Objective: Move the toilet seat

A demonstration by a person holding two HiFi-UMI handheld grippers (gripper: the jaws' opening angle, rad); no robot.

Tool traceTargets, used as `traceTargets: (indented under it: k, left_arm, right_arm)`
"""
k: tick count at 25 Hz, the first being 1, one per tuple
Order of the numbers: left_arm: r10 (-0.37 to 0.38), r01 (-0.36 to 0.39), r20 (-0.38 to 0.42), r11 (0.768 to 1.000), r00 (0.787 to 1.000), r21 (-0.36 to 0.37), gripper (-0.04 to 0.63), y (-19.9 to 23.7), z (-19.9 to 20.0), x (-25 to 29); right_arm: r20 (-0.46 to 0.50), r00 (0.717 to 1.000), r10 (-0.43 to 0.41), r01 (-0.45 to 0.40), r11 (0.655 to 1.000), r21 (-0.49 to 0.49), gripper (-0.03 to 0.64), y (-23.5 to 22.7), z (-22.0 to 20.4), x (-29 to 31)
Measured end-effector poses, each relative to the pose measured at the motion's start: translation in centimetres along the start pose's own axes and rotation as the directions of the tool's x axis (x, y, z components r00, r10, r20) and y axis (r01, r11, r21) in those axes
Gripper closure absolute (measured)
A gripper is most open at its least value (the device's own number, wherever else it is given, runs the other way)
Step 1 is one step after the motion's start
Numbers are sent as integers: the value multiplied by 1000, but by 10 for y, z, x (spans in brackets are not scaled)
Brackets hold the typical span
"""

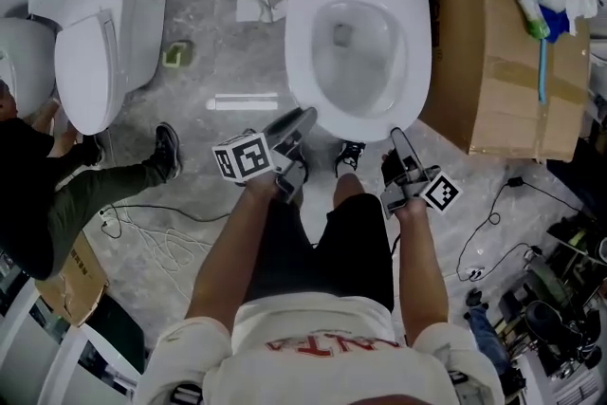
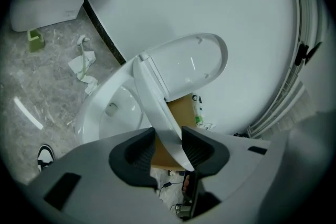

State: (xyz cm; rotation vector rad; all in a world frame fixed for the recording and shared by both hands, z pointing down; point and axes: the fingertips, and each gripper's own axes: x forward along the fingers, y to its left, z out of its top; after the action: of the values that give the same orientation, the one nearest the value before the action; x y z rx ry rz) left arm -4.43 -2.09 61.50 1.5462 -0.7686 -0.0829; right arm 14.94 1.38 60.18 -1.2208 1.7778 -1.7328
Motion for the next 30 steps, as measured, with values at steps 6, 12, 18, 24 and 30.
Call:
traceTargets:
  k: [6,12,18,24,30]
  left_arm:
    - [-81,80,-11,996,997,-35,434,-35,20,-1]
    - [-134,133,-24,990,991,-45,433,-67,42,5]
    - [-162,162,4,986,987,-42,433,-94,67,9]
    - [-186,187,53,982,981,-8,433,-125,96,14]
    - [-219,222,124,975,968,-4,433,-160,132,26]
  right_arm:
    - [105,994,18,-20,1000,15,474,33,23,3]
    - [245,969,29,-47,997,68,476,57,52,4]
    - [294,953,72,-100,991,84,479,84,77,15]
    - [268,951,156,-174,984,46,479,117,105,26]
    - [200,949,244,-246,969,-14,491,153,139,46]
